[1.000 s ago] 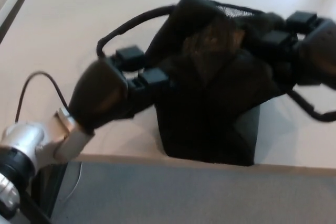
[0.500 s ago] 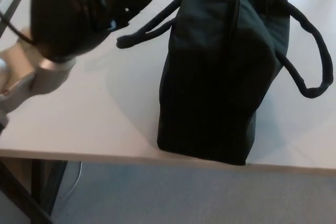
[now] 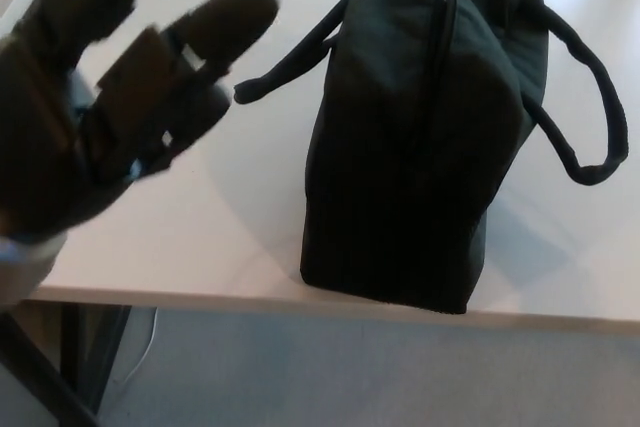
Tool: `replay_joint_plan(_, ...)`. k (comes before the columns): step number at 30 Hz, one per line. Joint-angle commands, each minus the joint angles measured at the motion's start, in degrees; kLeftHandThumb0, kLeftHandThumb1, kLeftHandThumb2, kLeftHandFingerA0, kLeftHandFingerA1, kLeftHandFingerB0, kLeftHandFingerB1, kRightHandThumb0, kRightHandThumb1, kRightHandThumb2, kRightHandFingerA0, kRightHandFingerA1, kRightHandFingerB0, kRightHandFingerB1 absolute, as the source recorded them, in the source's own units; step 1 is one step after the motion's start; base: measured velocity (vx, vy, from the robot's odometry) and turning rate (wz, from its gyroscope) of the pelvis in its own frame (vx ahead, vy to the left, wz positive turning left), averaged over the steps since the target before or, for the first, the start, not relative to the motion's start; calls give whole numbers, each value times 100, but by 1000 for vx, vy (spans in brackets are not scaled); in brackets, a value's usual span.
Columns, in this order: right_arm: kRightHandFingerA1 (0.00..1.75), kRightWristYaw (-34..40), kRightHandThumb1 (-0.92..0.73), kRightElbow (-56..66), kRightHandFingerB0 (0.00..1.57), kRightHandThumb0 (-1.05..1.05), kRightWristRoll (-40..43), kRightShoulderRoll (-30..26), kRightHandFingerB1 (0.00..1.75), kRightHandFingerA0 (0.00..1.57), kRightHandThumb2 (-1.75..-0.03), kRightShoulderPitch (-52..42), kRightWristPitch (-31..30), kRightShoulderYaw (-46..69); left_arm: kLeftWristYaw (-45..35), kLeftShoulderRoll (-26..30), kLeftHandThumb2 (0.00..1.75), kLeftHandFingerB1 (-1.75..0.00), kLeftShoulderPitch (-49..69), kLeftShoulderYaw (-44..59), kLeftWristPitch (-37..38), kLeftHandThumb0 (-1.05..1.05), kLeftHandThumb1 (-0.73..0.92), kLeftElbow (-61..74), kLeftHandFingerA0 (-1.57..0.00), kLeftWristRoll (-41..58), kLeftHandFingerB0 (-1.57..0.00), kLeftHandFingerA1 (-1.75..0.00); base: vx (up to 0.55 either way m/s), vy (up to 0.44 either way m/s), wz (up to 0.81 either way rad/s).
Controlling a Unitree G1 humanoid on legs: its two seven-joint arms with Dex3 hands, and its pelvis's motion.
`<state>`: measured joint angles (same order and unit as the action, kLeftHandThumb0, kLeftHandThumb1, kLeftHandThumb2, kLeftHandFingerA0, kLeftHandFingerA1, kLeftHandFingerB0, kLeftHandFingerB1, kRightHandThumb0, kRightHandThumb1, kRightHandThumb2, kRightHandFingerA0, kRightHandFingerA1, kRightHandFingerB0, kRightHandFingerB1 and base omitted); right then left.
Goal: A lunch bag is kept on the middle of the desk and the robot uses both its hands to grab the opening of the bag from the left and right and moves its hands away from each other to spread the bag open
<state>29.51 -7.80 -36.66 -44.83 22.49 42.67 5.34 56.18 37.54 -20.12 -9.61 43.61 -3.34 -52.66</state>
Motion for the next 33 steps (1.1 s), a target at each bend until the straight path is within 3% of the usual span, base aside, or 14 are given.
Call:
replay_joint_plan(1,68,1252,-45,625,53,-35,-197,1103,59,75,-84,-3383,1288,1113,561,334,90,-50,2350,870,1091,-10,39,-845,-25,924,-16,-54,0,0,0)
replay_joint_plan(2,53,1656,-63,333,64,-35,-524,1334,46,88,-57,-4025,1396,916,592,211,91,-49,2934,927,1245,-12,43,-1288,-29,1225,-16,-56,0,0,0)
replay_joint_plan(3,73,1994,-46,35,56,-37,-754,1480,60,85,-84,-4413,1502,742,603,68,91,-49,3340,925,1364,-9,44,-1615,-27,1461,-15,-55,0,0,0)
replay_joint_plan(9,69,3450,-45,-2229,63,-27,-1413,1813,64,79,-83,-4390,1985,-489,571,-952,94,-48,4240,726,1794,-16,48,-3245,-34,2199,-13,-57,0,0,0)
replay_joint_plan(10,44,2989,-64,-2329,56,-33,-1203,1881,43,64,-59,-4418,1823,-621,-132,-1029,63,-30,4412,580,1676,-42,78,-3229,-41,2857,-25,-38,0,0,0)
replay_joint_plan(16,40,1342,-70,-2519,40,-42,-848,2072,36,51,-61,-3822,999,-1274,-2896,-1327,66,-31,4600,71,1048,-49,88,-3124,-37,5162,-28,-37,0,0,0)
replay_joint_plan(18,39,1077,-67,-2570,41,-41,-800,2136,36,53,-60,-3619,915,-1410,-3083,-1359,65,-32,4507,40,1026,-51,87,-3135,-39,5219,-29,-38,0,0,0)
replay_joint_plan(19,41,826,-67,-2707,43,-39,-705,2262,38,54,-60,-3378,910,-1540,-3174,-1382,104,-46,4417,24,941,-51,67,-3088,-35,5198,-18,-56,0,0,0)
replay_joint_plan(24,40,-405,-66,-3228,39,-36,-421,2537,35,57,-60,-3076,462,-1994,-3716,-1648,105,-48,4387,-265,397,-52,68,-2451,-38,5559,-21,-58,0,0,0)
replay_joint_plan(26,40,-492,-66,-3242,40,-37,-385,2499,35,57,-60,-3044,477,-2038,-3947,-1763,105,-49,4454,-267,148,-50,67,-2199,-39,5903,-22,-58,0,0,0)
replay_joint_plan(28,41,-500,-66,-3294,39,-36,-356,2453,35,57,-60,-2981,534,-2066,-4146,-1872,67,-35,4492,-229,-94,-57,83,-2012,-43,6164,-34,-41,0,0,0)
replay_joint_plan(29,42,-492,-66,-3390,40,-36,-299,2457,36,58,-59,-2939,596,-2063,-4198,-1905,106,-49,4496,-210,-132,-51,68,-2011,-39,6193,-22,-58,0,0,0)
replay_joint_plan(32,41,-590,-71,-3317,39,-35,-60,2485,36,54,-61,-3025,452,-1980,-4087,-1878,106,-49,4455,-165,43,-50,68,-2145,-39,5937,-23,-58,0,0,0)
replay_joint_plan(33,41,-609,-72,-3324,37,-37,3,2484,35,53,-62,-3054,455,-1965,-4090,-1871,66,-35,4444,-140,61,-54,85,-2154,-43,5888,-34,-42,0,0,0)
